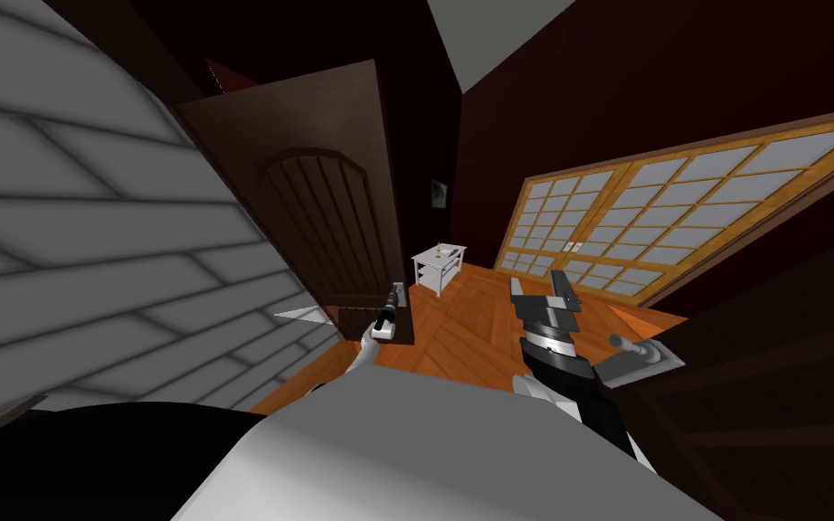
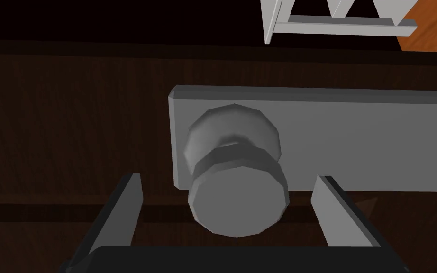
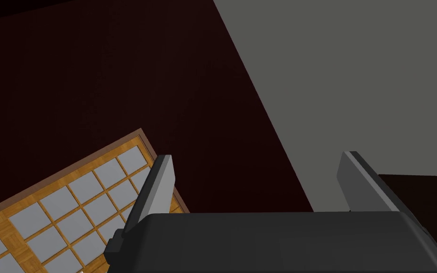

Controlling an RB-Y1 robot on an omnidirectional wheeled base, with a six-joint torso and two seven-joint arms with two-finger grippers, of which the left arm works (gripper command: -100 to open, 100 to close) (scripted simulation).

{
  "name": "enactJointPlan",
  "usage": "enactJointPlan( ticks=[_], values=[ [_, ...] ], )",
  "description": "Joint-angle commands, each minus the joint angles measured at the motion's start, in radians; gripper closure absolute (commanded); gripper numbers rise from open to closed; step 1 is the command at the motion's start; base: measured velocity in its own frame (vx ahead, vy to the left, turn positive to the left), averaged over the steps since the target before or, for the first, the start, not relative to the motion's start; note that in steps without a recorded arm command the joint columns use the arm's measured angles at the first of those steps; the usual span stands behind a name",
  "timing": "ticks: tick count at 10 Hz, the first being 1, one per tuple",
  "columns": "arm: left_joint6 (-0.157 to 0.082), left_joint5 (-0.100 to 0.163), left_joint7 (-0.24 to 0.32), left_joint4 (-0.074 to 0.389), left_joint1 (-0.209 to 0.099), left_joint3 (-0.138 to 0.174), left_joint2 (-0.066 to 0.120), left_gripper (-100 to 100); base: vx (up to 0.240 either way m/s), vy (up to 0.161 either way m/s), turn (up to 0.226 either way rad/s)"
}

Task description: Push the door open

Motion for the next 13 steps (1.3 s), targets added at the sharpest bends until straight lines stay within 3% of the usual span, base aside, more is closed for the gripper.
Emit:
enactJointPlan(
  ticks=[1, 2, 7, 13],
  values=[
    [0.0, 0.0, 0.0, 0.0, 0.0, 0.0, 0.0, -100, 0.129, 0.013, -0.004],
    [0.0, 0.0, 0.0, 0.0, 0.0, 0.0, 0.0, 100, -0.017, -0.002, 0.007],
    [0.0, 0.0, 0.0, 0.0, 0.0, 0.0, 0.0, 100, -0.028, -0.002, 0.001],
    [0.003, 0.012, -0.017, 0.007, 0.002, 0.07, 0.009, 100, 0.181, -0.089, 0.064]
  ],
)
